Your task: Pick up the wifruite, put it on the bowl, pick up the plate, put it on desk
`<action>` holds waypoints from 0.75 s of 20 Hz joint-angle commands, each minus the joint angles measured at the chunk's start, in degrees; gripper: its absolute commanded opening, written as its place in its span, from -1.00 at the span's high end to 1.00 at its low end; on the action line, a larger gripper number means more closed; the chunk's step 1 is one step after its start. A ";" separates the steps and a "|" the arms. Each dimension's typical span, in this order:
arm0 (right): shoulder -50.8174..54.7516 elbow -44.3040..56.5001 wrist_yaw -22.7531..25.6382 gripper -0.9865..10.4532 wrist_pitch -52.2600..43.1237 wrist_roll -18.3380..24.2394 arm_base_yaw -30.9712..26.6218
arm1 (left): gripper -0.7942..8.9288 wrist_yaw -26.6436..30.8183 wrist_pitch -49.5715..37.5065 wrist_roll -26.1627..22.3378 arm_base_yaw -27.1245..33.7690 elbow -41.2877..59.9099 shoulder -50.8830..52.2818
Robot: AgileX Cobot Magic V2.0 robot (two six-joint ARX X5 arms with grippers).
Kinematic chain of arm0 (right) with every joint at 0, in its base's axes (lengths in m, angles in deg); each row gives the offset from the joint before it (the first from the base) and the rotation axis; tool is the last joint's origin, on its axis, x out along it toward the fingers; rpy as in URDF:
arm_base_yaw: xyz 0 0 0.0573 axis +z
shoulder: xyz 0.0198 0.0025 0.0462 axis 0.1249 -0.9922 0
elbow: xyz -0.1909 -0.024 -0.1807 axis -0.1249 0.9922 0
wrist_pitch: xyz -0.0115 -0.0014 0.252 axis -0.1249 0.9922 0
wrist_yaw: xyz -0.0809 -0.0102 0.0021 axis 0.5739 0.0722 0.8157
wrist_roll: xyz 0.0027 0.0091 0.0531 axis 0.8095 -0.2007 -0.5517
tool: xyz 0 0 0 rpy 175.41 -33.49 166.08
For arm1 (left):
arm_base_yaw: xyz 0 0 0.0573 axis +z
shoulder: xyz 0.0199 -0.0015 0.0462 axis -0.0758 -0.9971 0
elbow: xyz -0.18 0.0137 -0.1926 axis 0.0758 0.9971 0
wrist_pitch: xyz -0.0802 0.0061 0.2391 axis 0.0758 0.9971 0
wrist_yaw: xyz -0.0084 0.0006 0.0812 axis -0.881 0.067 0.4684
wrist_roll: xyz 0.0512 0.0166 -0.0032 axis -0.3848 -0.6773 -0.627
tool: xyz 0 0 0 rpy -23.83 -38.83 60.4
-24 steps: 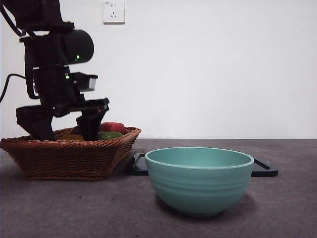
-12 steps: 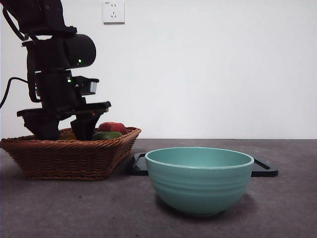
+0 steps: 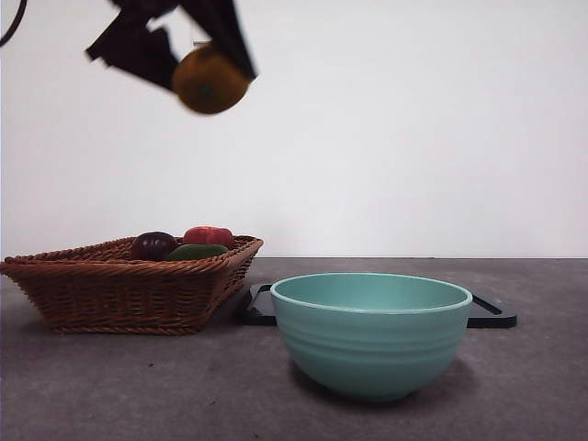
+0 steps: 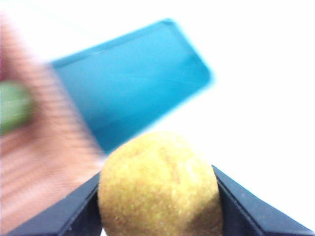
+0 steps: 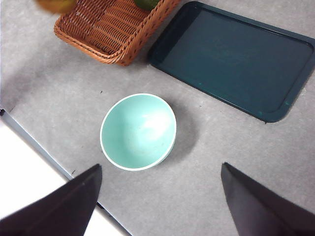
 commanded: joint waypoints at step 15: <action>-0.31 -1.01 0.20 0.15 -0.55 0.22 0.31 | 0.35 5.75 -6.38 -5.29 -19.87 -1.18 -22.16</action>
